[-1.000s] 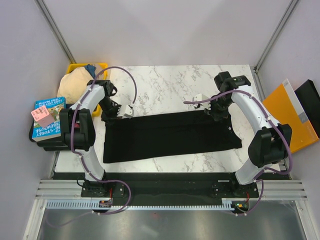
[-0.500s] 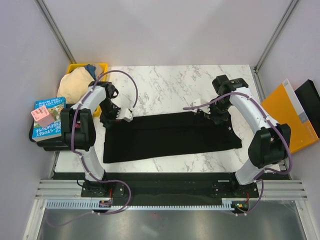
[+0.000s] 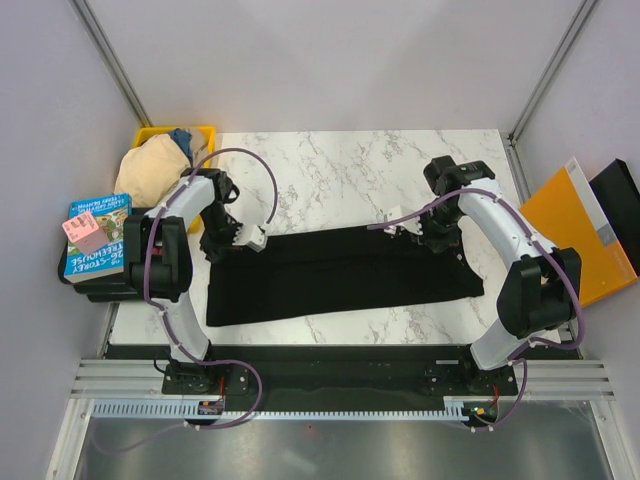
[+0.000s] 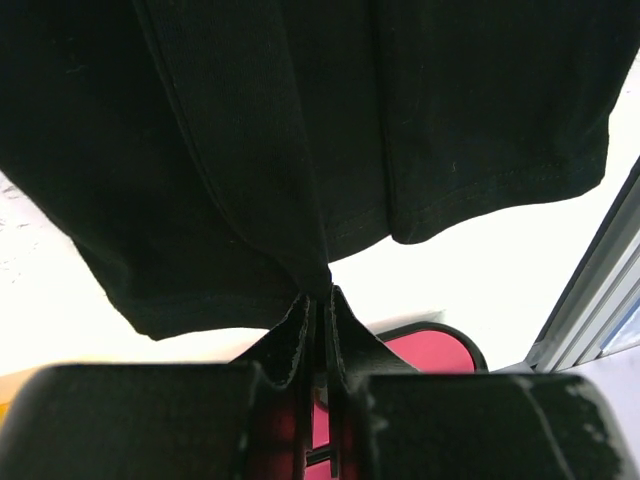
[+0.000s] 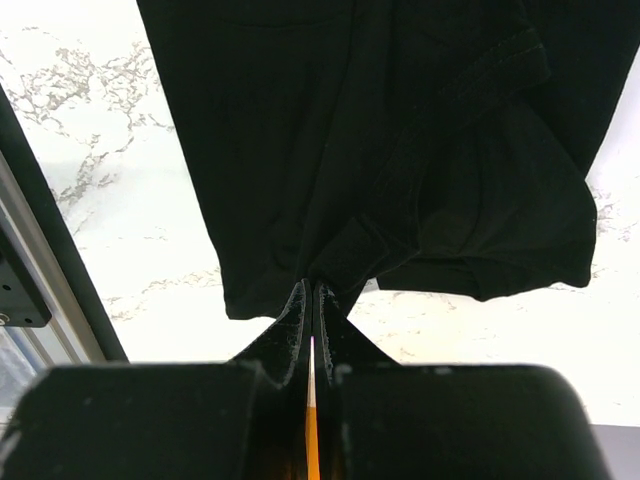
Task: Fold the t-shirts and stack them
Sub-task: Fold the other side of the tshirt into a rectangle
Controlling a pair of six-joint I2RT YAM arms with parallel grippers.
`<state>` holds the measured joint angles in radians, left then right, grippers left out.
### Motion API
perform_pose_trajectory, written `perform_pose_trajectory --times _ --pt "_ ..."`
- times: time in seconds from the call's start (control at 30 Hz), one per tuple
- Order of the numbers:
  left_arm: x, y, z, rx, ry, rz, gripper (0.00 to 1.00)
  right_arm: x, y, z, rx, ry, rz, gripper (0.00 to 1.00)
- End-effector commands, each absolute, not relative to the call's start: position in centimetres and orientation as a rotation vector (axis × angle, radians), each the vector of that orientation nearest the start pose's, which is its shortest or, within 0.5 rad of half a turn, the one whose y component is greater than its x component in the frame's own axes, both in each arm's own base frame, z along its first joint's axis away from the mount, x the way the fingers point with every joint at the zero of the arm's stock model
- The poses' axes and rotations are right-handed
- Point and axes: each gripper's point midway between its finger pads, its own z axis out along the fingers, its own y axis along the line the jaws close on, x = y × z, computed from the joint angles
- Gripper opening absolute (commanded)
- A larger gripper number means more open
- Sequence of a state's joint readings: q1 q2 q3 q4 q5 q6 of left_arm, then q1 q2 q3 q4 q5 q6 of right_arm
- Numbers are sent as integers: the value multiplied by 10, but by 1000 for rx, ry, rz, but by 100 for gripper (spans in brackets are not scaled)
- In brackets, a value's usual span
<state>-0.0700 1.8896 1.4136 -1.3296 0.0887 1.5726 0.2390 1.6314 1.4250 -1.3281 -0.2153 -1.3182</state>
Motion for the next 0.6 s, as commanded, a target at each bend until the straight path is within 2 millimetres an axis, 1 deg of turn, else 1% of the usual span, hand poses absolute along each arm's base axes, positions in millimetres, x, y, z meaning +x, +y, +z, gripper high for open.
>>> perform_pose_trajectory --times 0.0,0.13,0.2,0.23,0.27,0.33,0.37,0.4,0.43,0.47,0.53,0.57 --pt "240 12 73 -2089 -1877 530 9 264 63 134 -2188 2084 270 0" --pt "236 10 71 -2083 -1854 540 7 259 63 131 -2223 2077 289 0" --pt "234 11 70 -2081 -1848 540 7 255 64 129 -2241 2068 300 0" --pt "232 10 69 -2078 -1837 546 9 253 63 127 -2256 2069 305 0" --pt "230 11 68 -2072 -1830 547 19 252 62 125 -2266 2066 305 0" --pt "229 11 68 -2068 -1822 546 33 251 60 124 -2285 2068 296 0" --pt "229 11 68 -2066 -1825 540 50 252 60 123 -2287 2073 292 2" --pt "228 11 68 -2067 -1823 541 57 252 60 123 -2292 2074 288 12" --pt "229 11 69 -2068 -1823 535 62 251 59 122 -2298 2081 289 24" --pt "229 11 70 -2078 -1819 532 68 250 58 123 -2303 2080 293 44" --pt "228 13 71 -2081 -1814 525 71 244 57 123 -2328 2067 310 50" --pt "229 15 71 -2084 -1804 508 73 242 57 123 -2342 2062 319 57"
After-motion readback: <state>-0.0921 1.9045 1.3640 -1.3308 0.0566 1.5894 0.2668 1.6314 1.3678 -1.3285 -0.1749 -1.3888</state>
